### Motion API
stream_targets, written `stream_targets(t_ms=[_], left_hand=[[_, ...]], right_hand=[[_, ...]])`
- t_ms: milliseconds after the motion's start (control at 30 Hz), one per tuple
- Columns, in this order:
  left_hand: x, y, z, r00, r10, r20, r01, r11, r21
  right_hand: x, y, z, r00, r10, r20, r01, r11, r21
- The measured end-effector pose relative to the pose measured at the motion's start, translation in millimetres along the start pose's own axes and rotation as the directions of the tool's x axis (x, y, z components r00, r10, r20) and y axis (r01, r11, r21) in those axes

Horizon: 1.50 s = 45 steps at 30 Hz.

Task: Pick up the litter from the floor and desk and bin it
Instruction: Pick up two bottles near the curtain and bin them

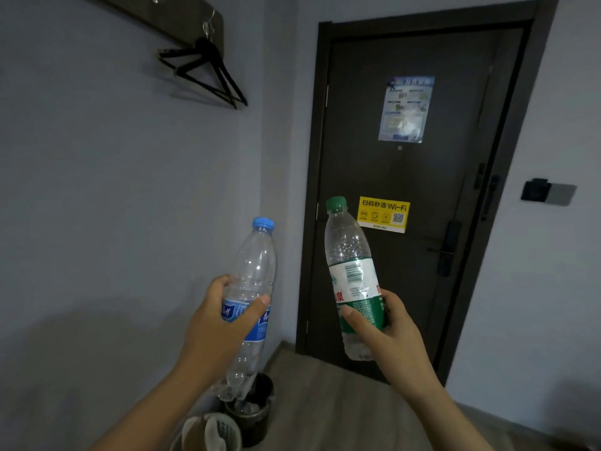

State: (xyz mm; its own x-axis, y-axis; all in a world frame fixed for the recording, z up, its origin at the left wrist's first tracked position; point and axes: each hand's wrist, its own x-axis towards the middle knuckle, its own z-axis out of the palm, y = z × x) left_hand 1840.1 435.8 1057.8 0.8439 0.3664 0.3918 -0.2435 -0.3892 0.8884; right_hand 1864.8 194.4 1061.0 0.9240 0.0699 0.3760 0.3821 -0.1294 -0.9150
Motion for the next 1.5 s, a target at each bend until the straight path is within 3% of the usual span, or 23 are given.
stream_targets(t_ms=[367,767,1067,1167,1500], left_hand=[[153,-87,73,0.991,-0.103,-0.091,0.105,0.994,0.021],[292,-260,103,0.934,-0.357,-0.002,0.356,0.931,0.078],[354,-412,103,0.732,-0.672,0.113,0.645,0.736,0.204],[357,-454,111,0.613,-0.778,0.138,0.735,0.626,0.262],[374,-558,169,0.338,-0.928,0.156,0.758,0.367,0.539]], right_hand=[[196,101,23,0.99,0.072,0.121,-0.073,0.997,0.004],[331,248,122,0.922,0.332,0.2,-0.308,0.941,-0.142],[380,371,202,0.795,0.585,0.158,-0.503,0.782,-0.368],[385,405,216,0.724,0.677,0.136,-0.588,0.708,-0.392],[392,520,244,0.48,0.868,0.125,-0.741,0.477,-0.473]])
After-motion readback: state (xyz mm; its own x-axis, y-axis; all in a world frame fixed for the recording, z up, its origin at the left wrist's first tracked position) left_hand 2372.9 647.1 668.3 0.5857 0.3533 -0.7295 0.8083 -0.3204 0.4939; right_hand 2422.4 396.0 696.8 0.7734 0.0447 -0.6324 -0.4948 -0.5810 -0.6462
